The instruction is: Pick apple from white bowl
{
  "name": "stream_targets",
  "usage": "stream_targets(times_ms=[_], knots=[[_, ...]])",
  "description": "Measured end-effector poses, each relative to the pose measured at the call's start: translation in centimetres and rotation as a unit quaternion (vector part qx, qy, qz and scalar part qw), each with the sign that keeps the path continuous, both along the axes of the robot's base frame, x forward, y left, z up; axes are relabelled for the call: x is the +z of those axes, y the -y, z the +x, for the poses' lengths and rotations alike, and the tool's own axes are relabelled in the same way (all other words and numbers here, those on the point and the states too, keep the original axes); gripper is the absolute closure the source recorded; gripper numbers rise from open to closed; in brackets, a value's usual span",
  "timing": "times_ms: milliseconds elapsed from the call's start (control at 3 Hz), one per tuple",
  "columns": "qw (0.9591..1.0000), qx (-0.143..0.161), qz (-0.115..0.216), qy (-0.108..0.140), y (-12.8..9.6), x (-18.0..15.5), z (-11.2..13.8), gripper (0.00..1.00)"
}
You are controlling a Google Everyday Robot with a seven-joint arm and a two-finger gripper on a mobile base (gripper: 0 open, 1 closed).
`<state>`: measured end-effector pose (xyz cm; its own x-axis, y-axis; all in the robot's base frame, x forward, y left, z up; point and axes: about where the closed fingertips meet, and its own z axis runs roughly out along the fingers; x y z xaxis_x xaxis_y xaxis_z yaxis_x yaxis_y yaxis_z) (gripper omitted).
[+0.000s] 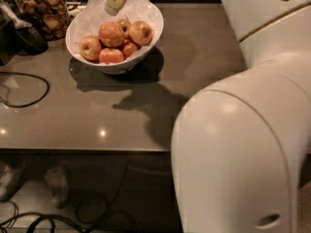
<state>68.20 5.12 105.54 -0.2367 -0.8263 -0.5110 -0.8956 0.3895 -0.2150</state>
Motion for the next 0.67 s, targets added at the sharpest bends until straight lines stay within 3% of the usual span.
stream_targets(times_ms=[667], knots=[[0.9997,-0.013,-0.016,-0.014,-2.3,-2.0,2.4,0.0]])
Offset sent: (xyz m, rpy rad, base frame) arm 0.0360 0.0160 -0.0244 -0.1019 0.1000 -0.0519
